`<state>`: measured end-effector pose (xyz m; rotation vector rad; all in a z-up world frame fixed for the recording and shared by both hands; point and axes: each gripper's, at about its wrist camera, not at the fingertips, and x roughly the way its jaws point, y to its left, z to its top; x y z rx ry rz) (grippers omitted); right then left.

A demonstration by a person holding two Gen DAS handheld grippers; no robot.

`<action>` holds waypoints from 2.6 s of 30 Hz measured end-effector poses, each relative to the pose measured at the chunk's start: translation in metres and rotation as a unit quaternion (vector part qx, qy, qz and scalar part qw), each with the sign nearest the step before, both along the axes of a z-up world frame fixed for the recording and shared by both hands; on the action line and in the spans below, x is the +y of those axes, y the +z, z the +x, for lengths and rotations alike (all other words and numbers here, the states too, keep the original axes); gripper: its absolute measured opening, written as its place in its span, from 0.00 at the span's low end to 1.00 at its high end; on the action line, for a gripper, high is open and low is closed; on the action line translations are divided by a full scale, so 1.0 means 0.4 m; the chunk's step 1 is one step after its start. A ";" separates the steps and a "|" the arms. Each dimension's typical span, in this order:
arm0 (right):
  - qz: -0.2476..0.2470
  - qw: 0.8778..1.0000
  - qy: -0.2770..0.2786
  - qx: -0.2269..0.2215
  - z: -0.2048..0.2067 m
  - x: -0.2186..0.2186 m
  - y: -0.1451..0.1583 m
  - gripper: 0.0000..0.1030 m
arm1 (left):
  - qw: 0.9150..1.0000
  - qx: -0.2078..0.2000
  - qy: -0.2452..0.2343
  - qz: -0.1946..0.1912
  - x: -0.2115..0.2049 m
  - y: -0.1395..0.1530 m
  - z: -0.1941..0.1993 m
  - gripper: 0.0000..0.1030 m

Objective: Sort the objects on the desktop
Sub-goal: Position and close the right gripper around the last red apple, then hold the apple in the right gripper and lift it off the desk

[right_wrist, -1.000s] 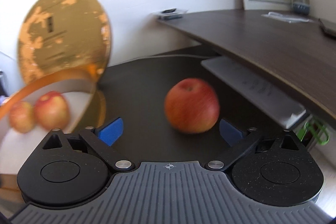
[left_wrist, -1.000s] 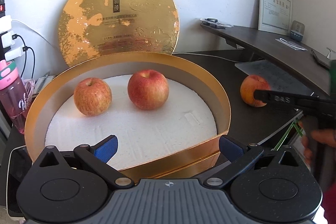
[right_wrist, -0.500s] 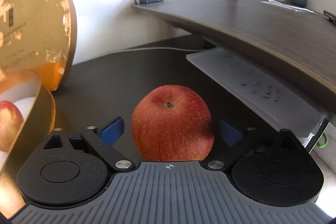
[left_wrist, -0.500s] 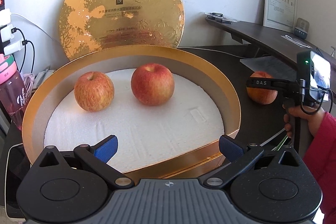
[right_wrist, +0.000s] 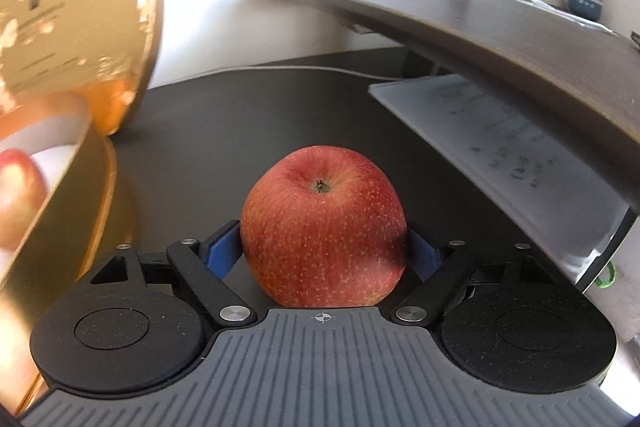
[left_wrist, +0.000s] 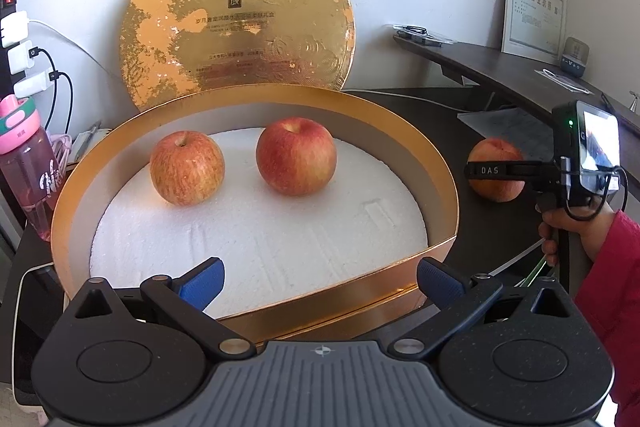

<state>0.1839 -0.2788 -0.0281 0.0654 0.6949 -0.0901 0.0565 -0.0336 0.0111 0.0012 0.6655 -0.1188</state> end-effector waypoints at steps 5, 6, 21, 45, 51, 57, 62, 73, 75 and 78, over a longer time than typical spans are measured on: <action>0.019 0.999 0.034 0.007 -0.051 0.036 0.009 0.83 | 1.000 -0.004 0.001 0.000 0.006 0.006 -0.016 1.00; 0.022 0.999 0.041 0.009 -0.062 0.043 0.010 0.83 | 1.000 -0.005 0.001 0.000 0.007 0.007 -0.020 1.00; 0.003 0.996 0.093 0.005 -0.125 0.099 0.008 0.86 | 1.000 -0.007 0.000 0.001 0.013 0.013 -0.058 1.00; -0.004 0.995 0.103 -0.010 -0.162 0.094 0.013 0.95 | 1.000 -0.004 0.002 0.001 0.009 0.010 -0.063 1.00; -0.016 0.993 0.114 -0.024 -0.171 0.098 0.015 0.97 | 1.000 -0.006 -0.008 0.005 0.003 0.009 -0.066 1.00; -0.023 0.992 0.119 -0.030 -0.164 0.099 0.012 0.97 | 0.999 -0.012 -0.028 0.011 -0.016 0.008 -0.068 1.00; -0.013 0.992 0.117 -0.034 -0.146 0.097 0.010 0.95 | 1.000 -0.007 -0.024 0.011 -0.016 0.005 -0.061 1.00; -0.021 0.994 0.106 -0.010 -0.116 0.103 0.005 0.83 | 1.000 -0.003 -0.023 0.011 -0.015 0.001 -0.058 1.00; -0.020 0.995 0.100 -0.012 -0.116 0.104 0.005 0.83 | 1.000 -0.003 -0.022 0.009 -0.013 0.001 -0.059 1.00; -0.005 0.996 0.085 -0.015 -0.113 0.098 0.005 0.83 | 1.000 -0.005 -0.022 0.008 -0.009 0.002 -0.063 1.00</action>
